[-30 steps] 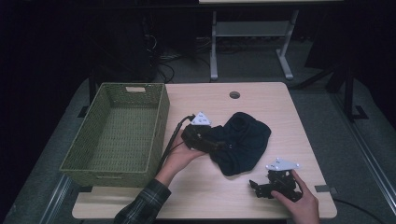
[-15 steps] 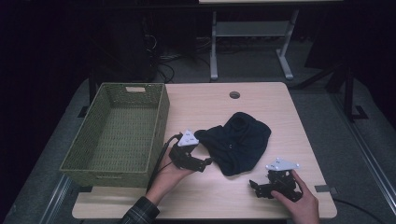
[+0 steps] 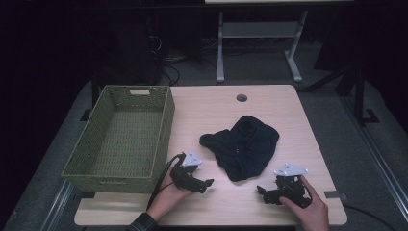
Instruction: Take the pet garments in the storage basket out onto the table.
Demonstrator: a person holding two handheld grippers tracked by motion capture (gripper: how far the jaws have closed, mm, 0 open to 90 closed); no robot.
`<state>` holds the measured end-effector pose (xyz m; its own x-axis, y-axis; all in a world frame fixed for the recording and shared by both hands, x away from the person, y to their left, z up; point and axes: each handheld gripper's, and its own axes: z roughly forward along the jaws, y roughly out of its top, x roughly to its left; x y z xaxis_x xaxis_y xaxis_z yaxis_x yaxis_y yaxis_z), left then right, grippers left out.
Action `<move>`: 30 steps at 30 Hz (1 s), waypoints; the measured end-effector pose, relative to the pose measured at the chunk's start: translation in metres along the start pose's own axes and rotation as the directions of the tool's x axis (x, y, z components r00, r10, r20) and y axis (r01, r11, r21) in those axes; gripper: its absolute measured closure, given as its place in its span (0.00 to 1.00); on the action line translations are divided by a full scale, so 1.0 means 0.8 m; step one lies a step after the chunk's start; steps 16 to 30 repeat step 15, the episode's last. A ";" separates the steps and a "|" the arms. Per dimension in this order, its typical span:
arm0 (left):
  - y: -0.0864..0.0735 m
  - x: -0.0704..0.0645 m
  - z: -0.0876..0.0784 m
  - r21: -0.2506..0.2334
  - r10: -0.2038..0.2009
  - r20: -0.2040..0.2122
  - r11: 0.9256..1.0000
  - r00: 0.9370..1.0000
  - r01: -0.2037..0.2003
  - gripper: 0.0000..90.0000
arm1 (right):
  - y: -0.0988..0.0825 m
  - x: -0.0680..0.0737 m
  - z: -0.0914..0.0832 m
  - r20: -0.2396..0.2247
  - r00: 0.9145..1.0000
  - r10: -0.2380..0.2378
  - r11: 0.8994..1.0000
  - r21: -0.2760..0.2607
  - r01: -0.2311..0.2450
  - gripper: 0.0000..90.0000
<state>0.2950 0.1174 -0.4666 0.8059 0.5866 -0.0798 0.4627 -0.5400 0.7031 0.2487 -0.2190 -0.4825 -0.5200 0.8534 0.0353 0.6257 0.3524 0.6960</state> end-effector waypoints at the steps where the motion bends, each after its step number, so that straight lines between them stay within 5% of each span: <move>1: -0.002 0.001 0.000 0.008 0.006 -0.008 1.000 1.000 -0.006 0.15 | 0.000 0.000 0.000 0.000 1.000 0.000 1.000 0.000 0.000 0.01; 9: -0.012 -0.004 0.004 0.008 0.056 -0.058 0.998 0.997 -0.056 0.14 | 0.000 0.000 0.000 0.000 1.000 -0.001 1.000 0.000 0.001 0.00; 30: -0.016 -0.004 0.004 -0.014 0.054 -0.065 0.998 0.996 -0.055 0.14 | 0.000 0.000 0.000 0.002 1.000 -0.006 1.000 -0.003 0.006 0.00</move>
